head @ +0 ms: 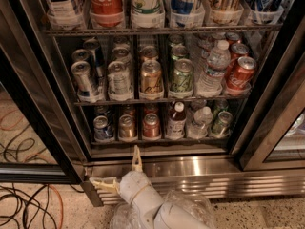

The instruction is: Pick pepsi can from bottom shelf of fridge

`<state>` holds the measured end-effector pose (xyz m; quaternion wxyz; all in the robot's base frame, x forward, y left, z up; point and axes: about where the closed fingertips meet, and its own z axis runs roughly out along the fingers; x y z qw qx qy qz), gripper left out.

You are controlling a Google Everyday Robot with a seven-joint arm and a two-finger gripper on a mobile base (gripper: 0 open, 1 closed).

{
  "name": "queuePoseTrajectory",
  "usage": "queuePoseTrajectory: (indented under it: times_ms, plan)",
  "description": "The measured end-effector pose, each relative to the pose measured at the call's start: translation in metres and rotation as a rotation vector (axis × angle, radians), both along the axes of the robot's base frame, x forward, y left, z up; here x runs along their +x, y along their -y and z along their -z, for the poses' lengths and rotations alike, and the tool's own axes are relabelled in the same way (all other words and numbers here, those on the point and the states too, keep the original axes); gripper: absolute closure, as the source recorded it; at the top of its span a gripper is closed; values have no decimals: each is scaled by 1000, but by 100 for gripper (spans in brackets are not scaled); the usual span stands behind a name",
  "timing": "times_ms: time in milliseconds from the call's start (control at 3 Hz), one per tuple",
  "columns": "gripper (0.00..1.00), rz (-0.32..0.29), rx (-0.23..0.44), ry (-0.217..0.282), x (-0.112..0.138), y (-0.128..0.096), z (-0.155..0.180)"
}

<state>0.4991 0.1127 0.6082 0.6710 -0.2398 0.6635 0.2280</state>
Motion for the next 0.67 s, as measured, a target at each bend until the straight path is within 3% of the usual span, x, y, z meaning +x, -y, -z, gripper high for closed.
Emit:
queuePoseTrajectory:
  times_ms: [333, 667]
  plan:
    - [0, 9, 41, -14, 12, -23, 3]
    - [0, 11, 38, -7, 16, -26, 3]
